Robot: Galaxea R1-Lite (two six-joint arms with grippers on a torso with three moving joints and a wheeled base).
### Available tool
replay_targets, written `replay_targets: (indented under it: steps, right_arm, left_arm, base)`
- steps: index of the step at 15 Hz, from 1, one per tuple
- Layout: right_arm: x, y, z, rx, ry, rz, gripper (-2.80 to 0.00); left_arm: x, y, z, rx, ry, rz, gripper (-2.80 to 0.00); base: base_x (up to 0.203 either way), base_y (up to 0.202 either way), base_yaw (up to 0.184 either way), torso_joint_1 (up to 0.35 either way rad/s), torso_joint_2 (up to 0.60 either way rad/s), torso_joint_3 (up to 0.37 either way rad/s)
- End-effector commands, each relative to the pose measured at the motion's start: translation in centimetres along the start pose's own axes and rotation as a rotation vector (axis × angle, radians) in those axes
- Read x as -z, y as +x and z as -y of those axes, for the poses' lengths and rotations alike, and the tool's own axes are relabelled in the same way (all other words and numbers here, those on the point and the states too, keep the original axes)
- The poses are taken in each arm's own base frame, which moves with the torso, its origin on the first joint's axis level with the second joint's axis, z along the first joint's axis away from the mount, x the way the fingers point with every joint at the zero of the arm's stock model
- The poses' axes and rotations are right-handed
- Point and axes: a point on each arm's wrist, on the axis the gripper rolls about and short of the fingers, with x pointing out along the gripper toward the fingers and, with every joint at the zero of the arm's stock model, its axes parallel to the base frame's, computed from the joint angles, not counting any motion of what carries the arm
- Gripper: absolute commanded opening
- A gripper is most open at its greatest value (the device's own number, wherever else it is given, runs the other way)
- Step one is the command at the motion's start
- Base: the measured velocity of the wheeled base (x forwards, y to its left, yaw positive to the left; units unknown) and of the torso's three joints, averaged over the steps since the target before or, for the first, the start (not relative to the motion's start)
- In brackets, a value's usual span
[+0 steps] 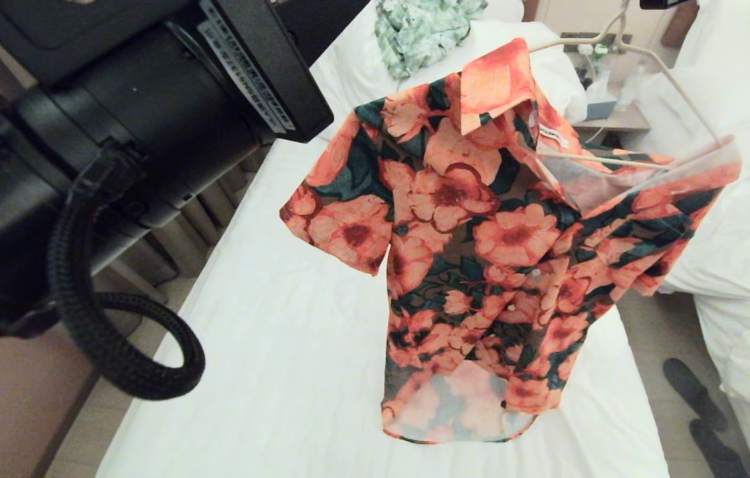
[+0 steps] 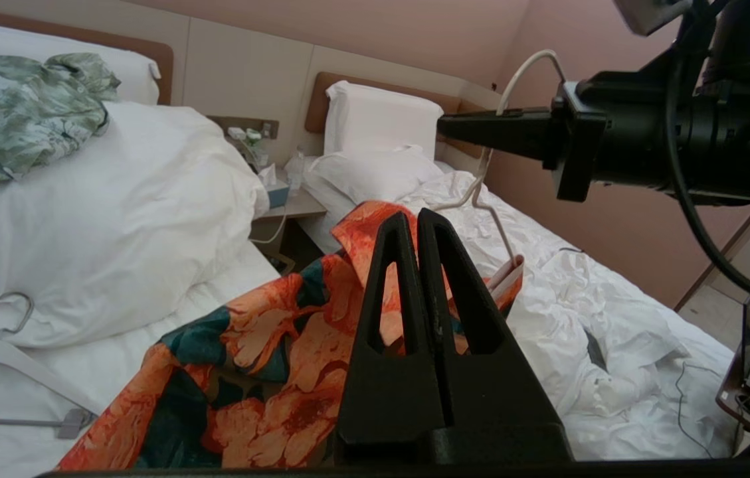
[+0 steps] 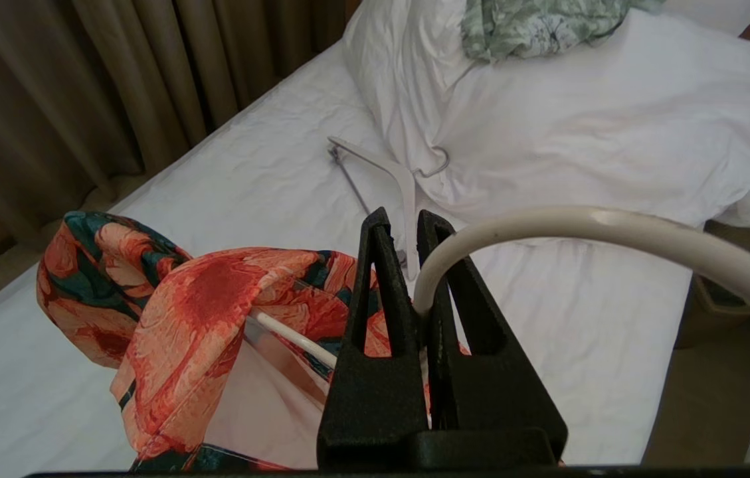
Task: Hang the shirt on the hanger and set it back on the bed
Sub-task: Take the clothes hanger out of the clothes
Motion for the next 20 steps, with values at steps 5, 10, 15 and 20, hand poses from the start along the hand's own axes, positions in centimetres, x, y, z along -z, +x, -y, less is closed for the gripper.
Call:
replay_targets:
  steps: [5,10,15,20]
  right_arm:
    - [0.0,-0.2,0.0,-0.002,-0.014,-0.002,-2.80]
    - [0.1,-1.1,1.5,0.055,-0.021,-0.013,-2.80]
    - [0.5,-0.9,2.2,0.083,-0.027,-0.033,-2.80]
    - [0.8,-0.8,2.2,0.080,-0.028,-0.055,-2.80]
  left_arm:
    - [0.1,0.1,0.0,0.000,0.001,0.001,-2.80]
    - [2.3,0.2,-0.1,0.083,-0.021,-0.204,-2.80]
    - [6.1,1.6,-4.3,0.054,-0.011,-0.415,-2.80]
    - [9.3,3.1,-8.6,-0.047,0.023,-0.466,0.00]
  base:
    - [0.000,0.000,0.000,0.071,-0.15,-0.079]
    - [0.000,0.000,0.000,0.000,0.00,0.000]
    - [0.000,0.000,0.000,0.000,0.00,0.000]
    - [0.000,0.000,0.000,0.000,0.00,0.000]
